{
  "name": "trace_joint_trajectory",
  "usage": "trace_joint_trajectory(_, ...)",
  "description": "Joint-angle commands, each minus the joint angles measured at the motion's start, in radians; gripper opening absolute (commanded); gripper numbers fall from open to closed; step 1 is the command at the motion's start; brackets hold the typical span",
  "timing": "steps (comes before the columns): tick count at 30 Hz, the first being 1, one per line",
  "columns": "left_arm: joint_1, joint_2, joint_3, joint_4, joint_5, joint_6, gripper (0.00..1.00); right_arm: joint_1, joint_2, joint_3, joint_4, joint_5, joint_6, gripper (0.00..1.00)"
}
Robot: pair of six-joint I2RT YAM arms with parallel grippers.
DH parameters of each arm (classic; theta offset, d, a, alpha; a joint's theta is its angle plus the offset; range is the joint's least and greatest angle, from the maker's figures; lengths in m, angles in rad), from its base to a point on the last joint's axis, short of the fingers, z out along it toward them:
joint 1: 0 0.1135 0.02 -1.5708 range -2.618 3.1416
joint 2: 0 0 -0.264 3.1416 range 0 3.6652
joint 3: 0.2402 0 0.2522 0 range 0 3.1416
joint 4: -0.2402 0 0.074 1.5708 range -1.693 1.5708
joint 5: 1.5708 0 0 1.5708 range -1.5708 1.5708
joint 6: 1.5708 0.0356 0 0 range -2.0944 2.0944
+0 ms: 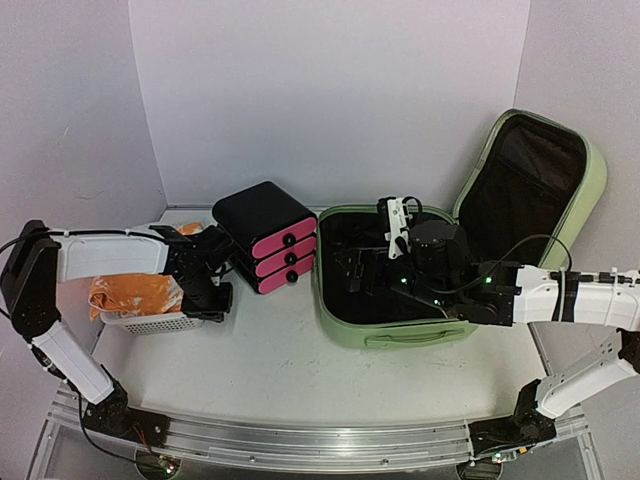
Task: Open, take out, and arrange the luggage
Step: Move the storage box to the corner of the board.
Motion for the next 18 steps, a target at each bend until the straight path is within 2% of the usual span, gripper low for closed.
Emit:
trace_joint_trajectory(1,0.02,-0.162,-0.083,-0.158,-0.102,-0.06,0.0,0.004,-0.003,0.001,0.024,0.028,0.005,0.93)
trace_joint_trajectory(9,0.033,-0.327,-0.124,-0.244,-0.149,-0.063,0.0,0.004,0.045,0.035,0.026,0.005,0.005,0.93)
trace_joint_trajectory(18,0.035,-0.301,-0.088,-0.333,-0.244,-0.093,0.0,0.003,0.024,0.019,0.025,0.007,0.022,0.93)
